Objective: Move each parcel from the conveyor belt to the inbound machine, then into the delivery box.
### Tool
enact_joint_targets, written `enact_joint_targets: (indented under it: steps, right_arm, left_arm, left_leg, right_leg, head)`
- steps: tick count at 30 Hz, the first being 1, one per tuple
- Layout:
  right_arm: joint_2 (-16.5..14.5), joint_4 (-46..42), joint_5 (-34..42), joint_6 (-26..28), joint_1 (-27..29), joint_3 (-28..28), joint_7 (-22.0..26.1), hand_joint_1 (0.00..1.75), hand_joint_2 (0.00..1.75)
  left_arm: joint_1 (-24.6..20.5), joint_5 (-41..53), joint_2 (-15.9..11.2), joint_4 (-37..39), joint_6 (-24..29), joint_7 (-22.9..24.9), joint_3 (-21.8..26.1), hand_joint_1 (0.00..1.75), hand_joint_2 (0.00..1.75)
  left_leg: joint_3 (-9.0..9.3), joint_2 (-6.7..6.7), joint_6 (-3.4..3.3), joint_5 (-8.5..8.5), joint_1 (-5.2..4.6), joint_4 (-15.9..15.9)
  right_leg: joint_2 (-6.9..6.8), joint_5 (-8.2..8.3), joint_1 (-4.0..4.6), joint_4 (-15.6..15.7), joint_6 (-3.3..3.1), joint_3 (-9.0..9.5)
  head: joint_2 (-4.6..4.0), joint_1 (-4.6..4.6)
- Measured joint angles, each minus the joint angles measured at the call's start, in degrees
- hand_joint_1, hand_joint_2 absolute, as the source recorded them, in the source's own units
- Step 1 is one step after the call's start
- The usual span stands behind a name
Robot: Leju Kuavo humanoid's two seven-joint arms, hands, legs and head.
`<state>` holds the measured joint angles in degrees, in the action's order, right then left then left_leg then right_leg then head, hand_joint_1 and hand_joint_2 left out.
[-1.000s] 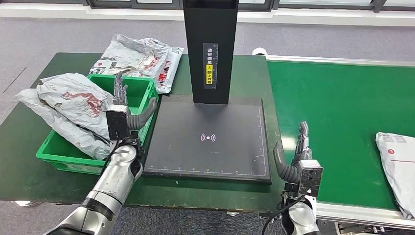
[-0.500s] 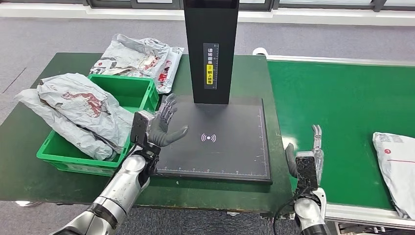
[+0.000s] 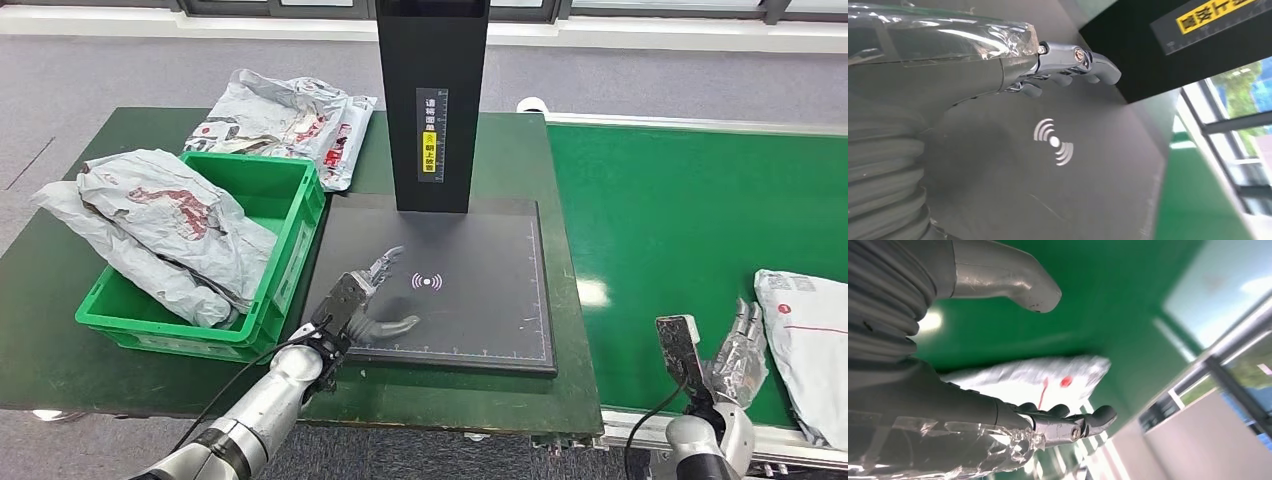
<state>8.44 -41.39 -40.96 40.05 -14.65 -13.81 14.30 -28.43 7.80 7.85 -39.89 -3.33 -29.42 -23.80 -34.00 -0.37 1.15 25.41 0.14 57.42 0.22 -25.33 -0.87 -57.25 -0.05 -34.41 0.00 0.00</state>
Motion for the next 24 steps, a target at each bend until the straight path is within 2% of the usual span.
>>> enact_joint_targets:
  steps: [5,9,18,24]
  right_arm:
    - [1.62,5.8,-9.63,0.08,-2.09,-9.44,-4.68,0.0,1.75]
    - [2.26,7.98,-12.96,0.09,-2.67,-14.64,-6.48,0.0,1.75]
    - [4.1,12.59,-21.73,0.09,-4.12,-19.25,-14.76,0.0,1.75]
    - [5.08,15.92,-25.62,0.09,-5.2,-19.98,-19.4,0.0,1.75]
  left_arm:
    - [0.49,2.02,0.1,0.67,2.79,0.79,-0.48,0.0,1.75]
    - [0.53,1.8,0.21,0.76,2.93,1.28,-0.48,0.0,1.75]
    - [0.91,-0.57,0.21,1.28,3.59,1.8,0.15,0.0,1.75]
    - [1.75,-1.71,0.1,1.35,3.33,1.63,1.57,0.0,1.75]
  left_leg:
    - [-0.04,-0.05,-0.01,0.0,0.0,0.0]
    - [-0.05,-0.04,-0.01,0.0,0.01,-0.01]
    - [-0.05,-0.03,-0.01,0.0,0.0,0.0]
    - [-0.05,-0.04,-0.01,-0.01,0.01,-0.01]
  right_leg:
    - [-0.06,-0.04,0.0,0.0,0.05,0.0]
    - [-0.06,-0.04,0.0,-0.01,0.06,0.0]
    - [-0.04,-0.04,0.0,-0.01,0.07,0.0]
    - [-0.05,-0.04,0.0,-0.01,0.07,0.0]
  head:
    - [0.0,-0.01]
    - [0.0,0.0]
    - [0.0,0.0]
    - [0.0,0.0]
